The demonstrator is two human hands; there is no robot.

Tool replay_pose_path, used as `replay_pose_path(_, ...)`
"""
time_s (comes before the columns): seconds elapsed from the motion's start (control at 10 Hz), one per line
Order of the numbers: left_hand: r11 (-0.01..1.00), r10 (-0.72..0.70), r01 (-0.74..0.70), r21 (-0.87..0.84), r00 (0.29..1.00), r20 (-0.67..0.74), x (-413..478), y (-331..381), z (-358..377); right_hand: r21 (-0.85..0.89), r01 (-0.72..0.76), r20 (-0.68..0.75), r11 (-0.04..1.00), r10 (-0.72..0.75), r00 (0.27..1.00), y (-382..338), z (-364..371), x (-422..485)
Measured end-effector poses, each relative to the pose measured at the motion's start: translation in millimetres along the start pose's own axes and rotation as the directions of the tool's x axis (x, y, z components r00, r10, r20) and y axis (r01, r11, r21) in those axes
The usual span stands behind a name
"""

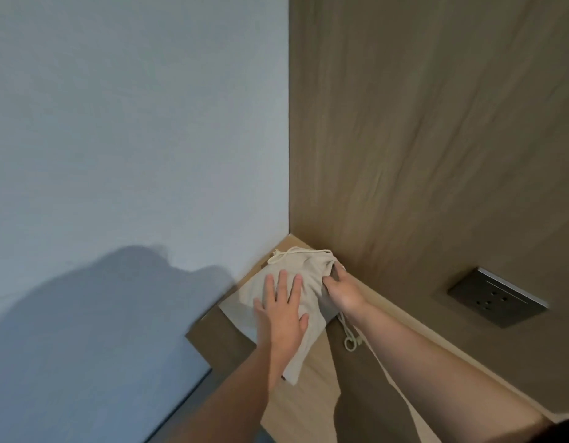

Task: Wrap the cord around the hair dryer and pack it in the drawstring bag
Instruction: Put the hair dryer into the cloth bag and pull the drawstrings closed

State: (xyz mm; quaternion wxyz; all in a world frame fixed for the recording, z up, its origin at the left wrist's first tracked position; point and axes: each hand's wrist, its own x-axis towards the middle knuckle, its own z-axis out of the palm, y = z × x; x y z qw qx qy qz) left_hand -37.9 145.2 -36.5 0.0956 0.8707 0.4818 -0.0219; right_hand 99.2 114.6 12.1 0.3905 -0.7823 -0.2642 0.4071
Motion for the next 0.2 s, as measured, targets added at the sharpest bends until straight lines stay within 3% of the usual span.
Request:
replay_pose_path(0.1,0.997,0.062,-0.064,0.045,0.998,0.033,-2.4,3.0,-12.3,-0.036,0.051,0.103,0.998,-0.047,0.994,-4.8,-11.4,-17.5)
replay_pose_path(0.2,0.995,0.094,-0.093,-0.024,0.993,0.064,-16.9,0.6,-30.7,-0.115,0.133,0.092,0.984,-0.123,0.988,-12.6,-34.5,-42.8)
